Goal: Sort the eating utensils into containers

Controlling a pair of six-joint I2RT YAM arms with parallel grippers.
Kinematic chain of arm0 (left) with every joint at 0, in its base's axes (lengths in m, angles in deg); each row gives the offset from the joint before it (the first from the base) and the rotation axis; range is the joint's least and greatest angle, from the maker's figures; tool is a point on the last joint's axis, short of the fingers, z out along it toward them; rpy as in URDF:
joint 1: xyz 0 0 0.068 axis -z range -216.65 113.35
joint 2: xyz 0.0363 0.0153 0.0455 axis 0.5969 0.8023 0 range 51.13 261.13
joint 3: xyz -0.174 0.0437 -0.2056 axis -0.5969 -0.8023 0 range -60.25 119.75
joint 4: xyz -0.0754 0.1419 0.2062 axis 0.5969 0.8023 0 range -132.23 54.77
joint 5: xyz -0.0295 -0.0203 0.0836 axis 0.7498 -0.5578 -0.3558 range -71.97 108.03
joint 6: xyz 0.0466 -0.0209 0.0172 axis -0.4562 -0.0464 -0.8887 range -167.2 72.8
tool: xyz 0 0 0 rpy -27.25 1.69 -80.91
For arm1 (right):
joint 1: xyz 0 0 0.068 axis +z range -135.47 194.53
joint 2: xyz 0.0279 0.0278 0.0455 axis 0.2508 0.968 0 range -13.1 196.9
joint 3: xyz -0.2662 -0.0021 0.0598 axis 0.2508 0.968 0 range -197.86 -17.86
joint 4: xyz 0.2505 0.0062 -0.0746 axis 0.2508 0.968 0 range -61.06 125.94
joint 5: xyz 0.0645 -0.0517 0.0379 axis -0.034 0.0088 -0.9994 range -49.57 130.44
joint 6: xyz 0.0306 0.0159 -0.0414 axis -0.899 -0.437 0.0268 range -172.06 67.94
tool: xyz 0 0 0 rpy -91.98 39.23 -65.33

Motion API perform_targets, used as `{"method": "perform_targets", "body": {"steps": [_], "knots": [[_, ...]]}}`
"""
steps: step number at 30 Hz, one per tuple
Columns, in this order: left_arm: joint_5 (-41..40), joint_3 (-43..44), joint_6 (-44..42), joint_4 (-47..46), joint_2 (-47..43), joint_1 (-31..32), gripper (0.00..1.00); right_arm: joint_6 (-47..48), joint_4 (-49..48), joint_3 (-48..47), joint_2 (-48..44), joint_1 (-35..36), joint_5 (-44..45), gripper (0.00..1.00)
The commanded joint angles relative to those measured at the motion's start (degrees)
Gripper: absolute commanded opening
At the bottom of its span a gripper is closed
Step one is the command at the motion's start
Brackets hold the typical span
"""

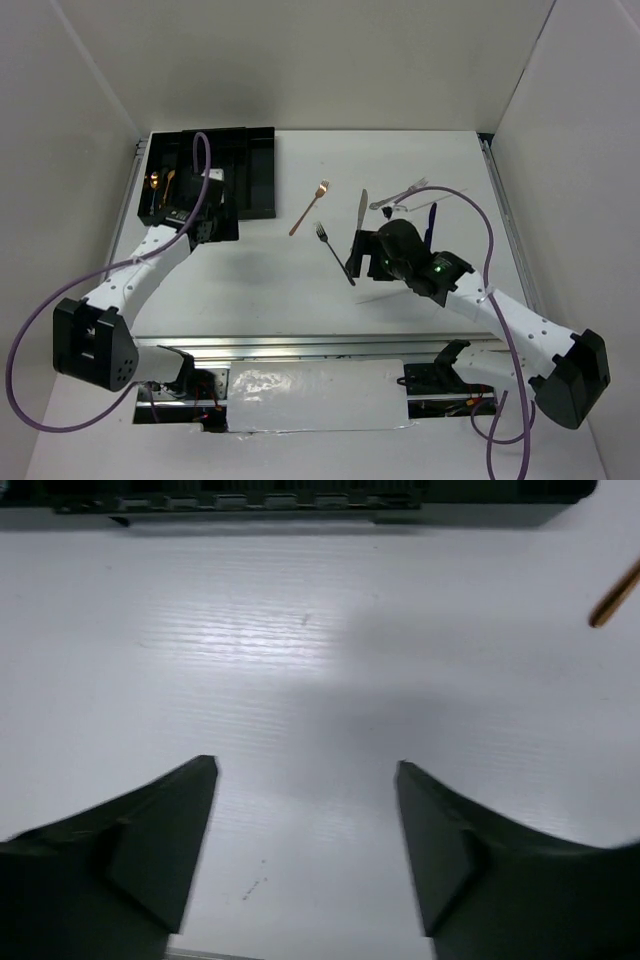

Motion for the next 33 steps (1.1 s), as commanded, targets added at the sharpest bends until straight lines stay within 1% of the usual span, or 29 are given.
{"method": "perform_targets", "body": {"steps": [1, 3, 4, 5, 7, 9, 10, 11, 12, 13, 15, 16, 17, 18, 19, 20, 23, 26, 30, 31, 33], "knots": [[-6.8, 0.9, 4.0, 1.5, -4.4, -1.9, 0.94, -0.5, -1.2, 1.6, -2.5, 0.7, 3.3, 0.97], [-5.3, -0.5, 5.2, 1.2, -5.6, -4.8, 0.97, -0.1, -0.5, 1.6, -4.3, 0.8, 4.6, 0.97], [-0.9, -1.4, 5.2, 0.4, -7.1, -6.5, 0.98, 0.3, 0.1, 1.3, -5.0, 1.0, 5.2, 0.97], [1.5, -3.1, 5.3, -0.3, -7.7, -9.9, 0.99, 0.7, 1.0, 1.2, -5.8, 0.8, 6.1, 0.97], [5.4, -3.9, 4.5, -1.5, -8.1, -12.4, 0.99, 1.2, 1.8, 1.0, -7.8, 0.8, 8.6, 0.98], [3.6, -1.0, 3.5, 0.9, -6.0, -10.3, 0.99, 1.3, 2.9, 1.0, -8.8, 0.1, 9.2, 0.98], [-0.7, 0.4, 3.6, 3.9, -3.6, -8.6, 0.99, 1.0, 3.4, 0.8, -9.5, -0.6, 8.8, 0.98], [-2.7, 2.7, 4.2, 5.0, -2.6, -4.8, 0.99, 0.6, 4.1, 0.7, -10.0, -1.0, 8.0, 0.98], [-3.9, 3.3, 5.6, 5.4, -1.4, -3.0, 0.99, 0.3, 4.3, 0.6, -11.2, -1.9, 6.8, 0.98], [-4.0, 3.5, 6.4, 4.6, -1.0, -0.1, 0.99, 0.0, 4.8, 0.7, -12.0, -2.2, 6.6, 0.98], [-2.2, 2.7, 9.0, 1.5, 0.0, 2.4, 0.99, -0.5, 5.3, 0.6, -13.4, -3.0, 6.4, 0.98], [-1.3, 1.5, 9.4, -2.4, 2.4, 4.2, 0.99, -0.7, 6.0, 0.5, -14.8, -3.4, 6.7, 0.98], [2.8, 1.5, 8.9, -3.4, 4.7, 4.3, 0.99, -0.7, 6.8, -0.6, -15.4, -3.6, 6.6, 0.98], [3.1, 2.2, 9.4, -2.4, 7.1, 3.9, 0.99, -0.7, 8.5, -2.2, -15.6, -4.0, 6.1, 0.98], [3.1, 2.7, 9.3, -2.1, 10.3, 3.9, 0.99, -1.2, 12.3, -3.7, -15.9, -4.1, 6.0, 0.98], [2.7, 2.1, 9.0, -3.2, 10.9, 4.3, 0.99, -1.4, 13.6, -6.2, -17.0, -4.0, 6.1, 0.98], [2.0, -0.3, 11.0, -6.6, 9.9, 5.4, 0.99, -1.5, 15.4, -6.7, -19.9, -3.6, 6.6, 0.98], [1.5, -1.1, 12.7, -8.2, 9.5, 6.3, 0.99, -1.5, 15.5, -5.1, -20.0, -3.8, 8.2, 0.98], [6.6, -1.7, 13.9, -10.6, 8.9, 6.2, 0.99, -1.2, 15.6, -4.9, -17.5, -3.9, 8.1, 0.98], [8.5, -2.9, 14.0, -11.7, 8.7, 6.3, 0.99, -0.9, 14.8, -4.5, -17.2, -3.9, 7.8, 0.98], [9.6, -3.2, 15.8, -12.5, 9.0, 6.4, 0.99, -0.4, 13.7, -4.1, -17.0, -3.8, 7.4, 0.98]]}}
